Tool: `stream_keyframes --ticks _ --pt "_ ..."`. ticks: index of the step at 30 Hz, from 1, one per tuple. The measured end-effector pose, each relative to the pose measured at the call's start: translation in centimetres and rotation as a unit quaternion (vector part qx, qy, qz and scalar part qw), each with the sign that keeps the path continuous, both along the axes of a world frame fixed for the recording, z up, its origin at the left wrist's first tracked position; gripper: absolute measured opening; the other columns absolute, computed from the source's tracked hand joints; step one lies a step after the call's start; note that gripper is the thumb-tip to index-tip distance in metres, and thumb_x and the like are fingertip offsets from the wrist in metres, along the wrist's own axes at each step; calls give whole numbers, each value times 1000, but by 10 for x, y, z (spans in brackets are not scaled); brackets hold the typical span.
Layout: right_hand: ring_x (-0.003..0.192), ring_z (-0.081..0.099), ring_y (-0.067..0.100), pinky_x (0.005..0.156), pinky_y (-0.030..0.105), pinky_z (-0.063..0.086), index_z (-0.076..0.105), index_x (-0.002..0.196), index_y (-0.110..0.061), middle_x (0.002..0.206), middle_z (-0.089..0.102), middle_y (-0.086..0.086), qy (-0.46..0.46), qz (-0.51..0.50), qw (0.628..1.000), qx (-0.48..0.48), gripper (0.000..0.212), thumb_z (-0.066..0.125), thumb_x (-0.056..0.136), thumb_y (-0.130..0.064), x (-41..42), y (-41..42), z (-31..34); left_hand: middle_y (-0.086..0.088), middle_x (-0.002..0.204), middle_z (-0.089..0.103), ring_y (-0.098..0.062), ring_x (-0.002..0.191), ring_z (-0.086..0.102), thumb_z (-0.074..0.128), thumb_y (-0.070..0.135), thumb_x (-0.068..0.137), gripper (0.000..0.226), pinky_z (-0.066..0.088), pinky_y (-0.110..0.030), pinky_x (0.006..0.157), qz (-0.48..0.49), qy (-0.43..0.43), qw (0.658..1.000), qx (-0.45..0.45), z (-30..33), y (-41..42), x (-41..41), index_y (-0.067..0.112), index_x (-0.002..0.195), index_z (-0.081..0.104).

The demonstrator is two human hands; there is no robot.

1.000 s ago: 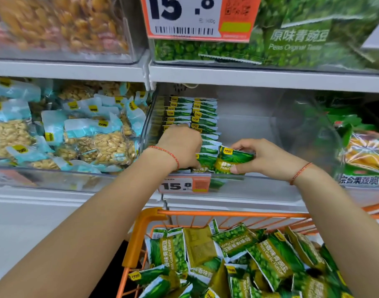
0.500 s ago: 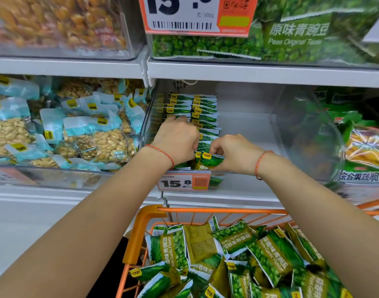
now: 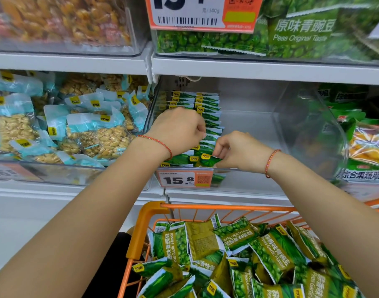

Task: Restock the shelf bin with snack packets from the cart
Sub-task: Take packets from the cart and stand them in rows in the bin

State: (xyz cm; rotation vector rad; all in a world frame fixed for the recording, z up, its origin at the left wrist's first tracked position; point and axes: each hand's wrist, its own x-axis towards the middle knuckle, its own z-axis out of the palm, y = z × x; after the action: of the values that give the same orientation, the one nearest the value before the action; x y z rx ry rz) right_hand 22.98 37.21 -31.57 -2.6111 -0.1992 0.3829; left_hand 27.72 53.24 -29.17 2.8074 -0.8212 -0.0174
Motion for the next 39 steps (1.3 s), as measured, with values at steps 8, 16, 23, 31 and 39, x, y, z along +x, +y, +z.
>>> stream_keyframes --ticks 8,16,23,31,39 --pt "79 47 13 68 21 37 58 88 -20 81 52 -6 -36 77 989 -122 14 68 80 -15 7 21 4 10 94 69 -16 95 61 51 36 95 21 48 -29 74 4 -8 999 -46 5 8 -9 29 102 70" --pt "76 55 10 72 23 44 71 79 -26 70 60 -14 -51 49 995 -74 4 74 79 -27 -1 15 17 11 87 68 -14 92 62 53 35 93 19 50 -31 76 17 2 997 -74 10 20 -13 30 98 70" --pt "81 62 17 82 29 51 77 87 -13 90 73 2 -45 76 990 -108 17 61 84 -9 7 34 10 8 82 68 -16 85 62 53 32 93 18 52 -36 75 2 -8 996 -94 14 25 -18 27 96 71" --pt "89 63 16 79 33 53 76 88 -23 92 72 -7 -47 43 989 -137 14 64 85 -17 5 29 7 9 76 67 -16 79 62 53 32 93 18 53 -39 72 -4 -18 994 -107 21 41 -26 27 94 71" --pt "68 64 18 67 30 56 68 78 -16 76 68 3 -8 -167 981 102 23 63 88 -37 -2 -5 17 7 87 65 -20 95 55 53 29 93 21 50 -43 81 -19 -101 984 -143 10 51 -37 21 101 72"
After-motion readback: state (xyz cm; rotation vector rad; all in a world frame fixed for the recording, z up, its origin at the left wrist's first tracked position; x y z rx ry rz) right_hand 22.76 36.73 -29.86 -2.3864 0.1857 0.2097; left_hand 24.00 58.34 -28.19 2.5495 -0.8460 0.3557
